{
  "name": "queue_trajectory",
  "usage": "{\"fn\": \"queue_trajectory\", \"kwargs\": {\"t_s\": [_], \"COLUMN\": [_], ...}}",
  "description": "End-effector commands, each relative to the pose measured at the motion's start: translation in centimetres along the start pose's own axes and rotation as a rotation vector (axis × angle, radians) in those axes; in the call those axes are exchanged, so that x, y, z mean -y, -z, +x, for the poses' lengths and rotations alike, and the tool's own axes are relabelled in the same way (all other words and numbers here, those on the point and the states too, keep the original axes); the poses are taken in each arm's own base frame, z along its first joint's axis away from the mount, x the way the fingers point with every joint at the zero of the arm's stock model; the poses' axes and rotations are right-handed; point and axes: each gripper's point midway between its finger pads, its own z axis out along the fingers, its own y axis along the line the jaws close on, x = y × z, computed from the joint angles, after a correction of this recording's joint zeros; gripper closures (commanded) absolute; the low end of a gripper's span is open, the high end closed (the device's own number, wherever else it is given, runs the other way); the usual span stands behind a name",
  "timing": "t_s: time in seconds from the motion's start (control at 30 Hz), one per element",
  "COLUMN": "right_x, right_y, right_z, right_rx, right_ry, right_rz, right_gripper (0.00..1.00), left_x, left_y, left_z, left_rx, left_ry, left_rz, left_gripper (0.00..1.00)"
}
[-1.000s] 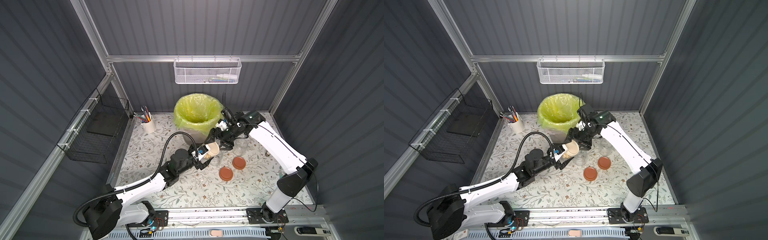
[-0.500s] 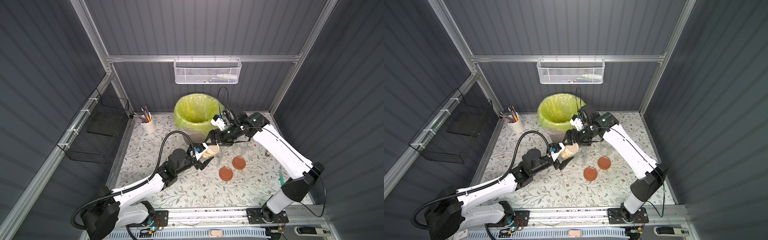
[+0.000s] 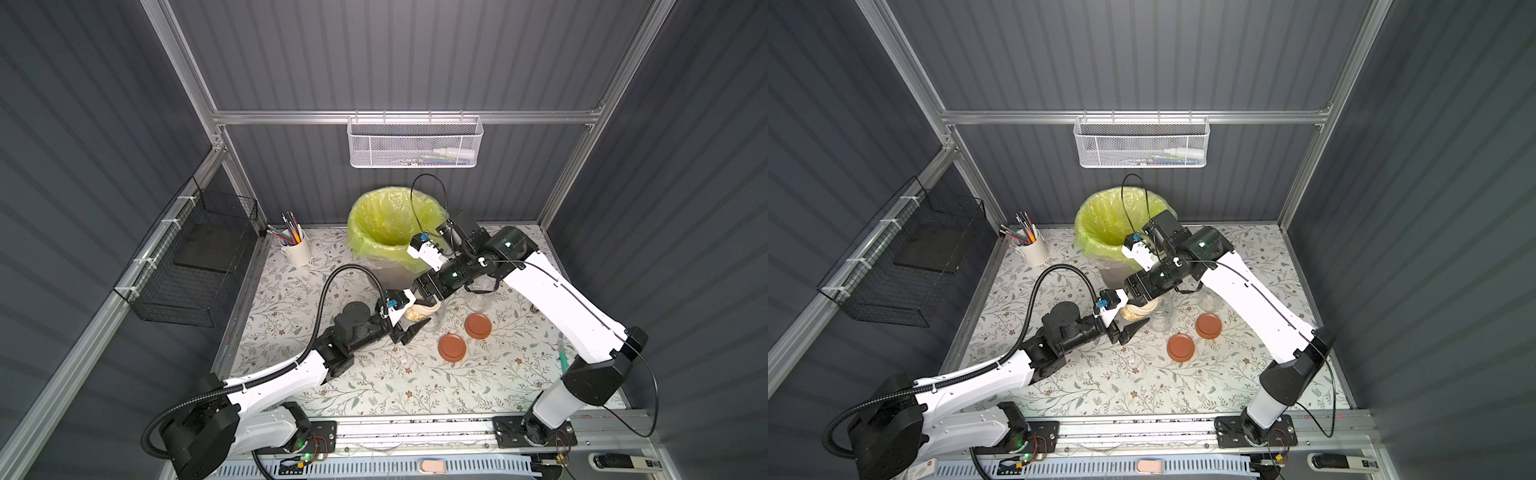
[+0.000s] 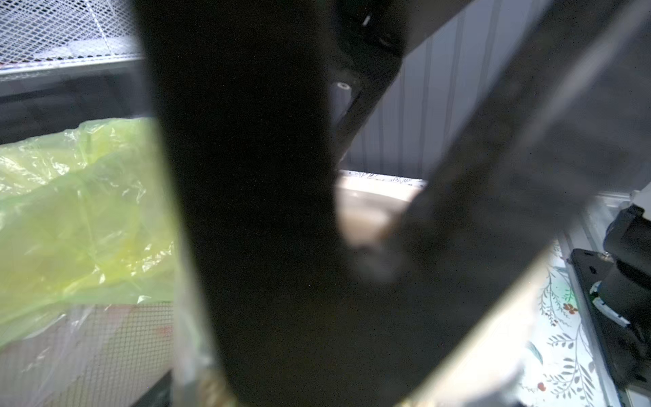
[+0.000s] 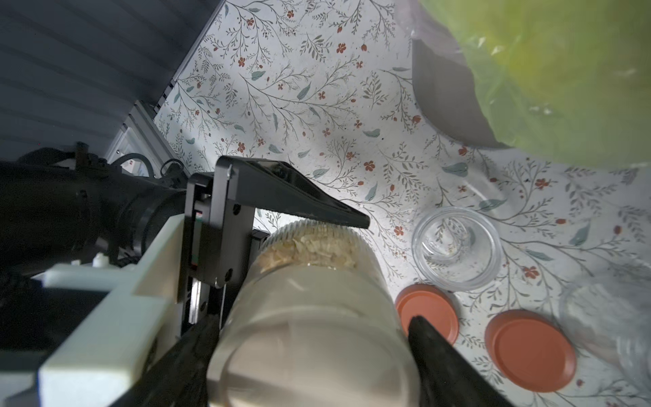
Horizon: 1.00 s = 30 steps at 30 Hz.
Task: Empty expired oatmeal from jars
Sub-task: Unscrew the lid from the jar.
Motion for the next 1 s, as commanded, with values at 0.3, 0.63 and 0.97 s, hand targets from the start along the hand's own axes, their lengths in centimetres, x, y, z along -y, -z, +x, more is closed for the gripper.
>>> {"fn": "queue_trajectory", "kwargs": {"t_s": [0.3,0.63,0.97], "right_x": [-3.16,-3.43,-3.34], "right_y": [-1.02,-0.73,-0.18], "right_z": [3.41,3.49,3.88], "right_rx": [-0.161,-0.129,-0.113], "right_ry": [0.206,0.218,0.204], "right_rz": [-0.101,-0.104,-0.078], "right_gripper": [0.30,0.18,0.06], "left_x": [-1.68,-1.85,-2.04], "left_y": [1.32,1.30,1.51], "left_z": [-6.71,-6.84,-6.40], "left_rx": [0.244,0.266,0.257], "left_ry": [0.053,0.084,0.069], "left_rz": [-0.062,-0.069,-0.089], "left_gripper": [0.77,0.78,0.80]}}
